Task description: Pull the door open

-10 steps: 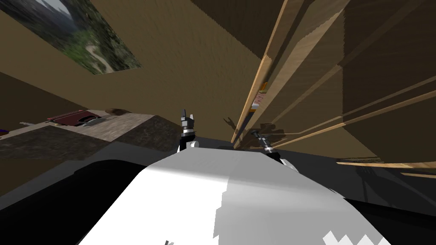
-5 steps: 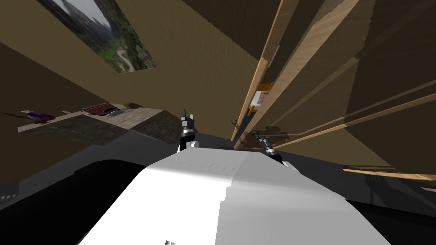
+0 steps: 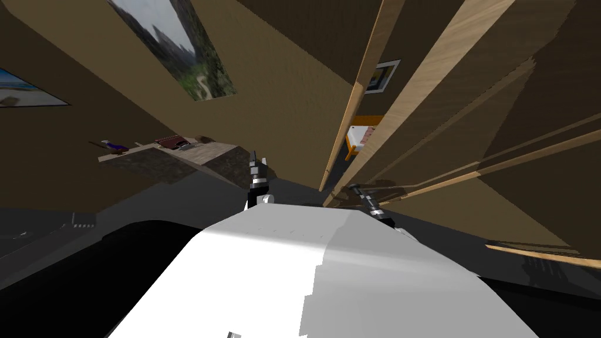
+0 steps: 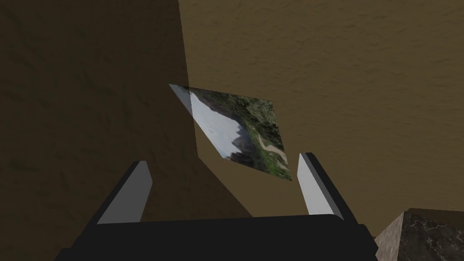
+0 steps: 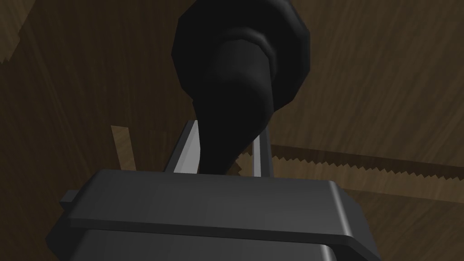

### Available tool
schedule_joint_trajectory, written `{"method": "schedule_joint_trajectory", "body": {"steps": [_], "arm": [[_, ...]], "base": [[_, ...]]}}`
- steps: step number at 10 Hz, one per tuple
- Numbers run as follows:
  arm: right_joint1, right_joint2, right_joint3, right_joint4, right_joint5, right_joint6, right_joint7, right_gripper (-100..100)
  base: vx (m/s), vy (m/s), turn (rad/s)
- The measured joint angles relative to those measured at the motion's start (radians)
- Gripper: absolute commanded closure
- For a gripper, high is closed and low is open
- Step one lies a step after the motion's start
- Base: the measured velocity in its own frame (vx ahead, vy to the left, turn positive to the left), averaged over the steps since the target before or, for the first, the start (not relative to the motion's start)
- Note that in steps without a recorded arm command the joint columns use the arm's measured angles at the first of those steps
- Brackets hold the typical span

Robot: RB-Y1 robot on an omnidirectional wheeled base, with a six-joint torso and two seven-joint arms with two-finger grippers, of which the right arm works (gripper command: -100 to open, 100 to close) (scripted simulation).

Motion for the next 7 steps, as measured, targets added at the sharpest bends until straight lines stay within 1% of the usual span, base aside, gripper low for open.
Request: {"method": "schedule_joint_trajectory", "body": {"steps": [1, 2, 3, 4, 5, 7], "arm": [[0.004, 0.002, 0.002, -0.003, 0.001, 0.001, -0.002, 100], [0.004, 0.000, 0.001, 0.009, 0.002, -0.008, -0.003, 100], [0.012, -0.002, -0.001, 0.002, 0.002, -0.013, -0.004, 100], [0.013, -0.004, -0.003, 0.004, 0.003, -0.021, -0.005, 100], [0.010, -0.005, -0.002, 0.020, 0.005, -0.036, -0.005, 100], [0.014, -0.011, -0.004, 0.043, 0.007, -0.064, -0.007, 100]], "base": [[-0.139, -0.056, 0.174], [-0.238, -0.124, 0.258], [-0.233, -0.099, 0.196], [-0.211, -0.108, 0.178], [-0.211, -0.093, 0.198], [-0.204, -0.095, 0.175]]}}
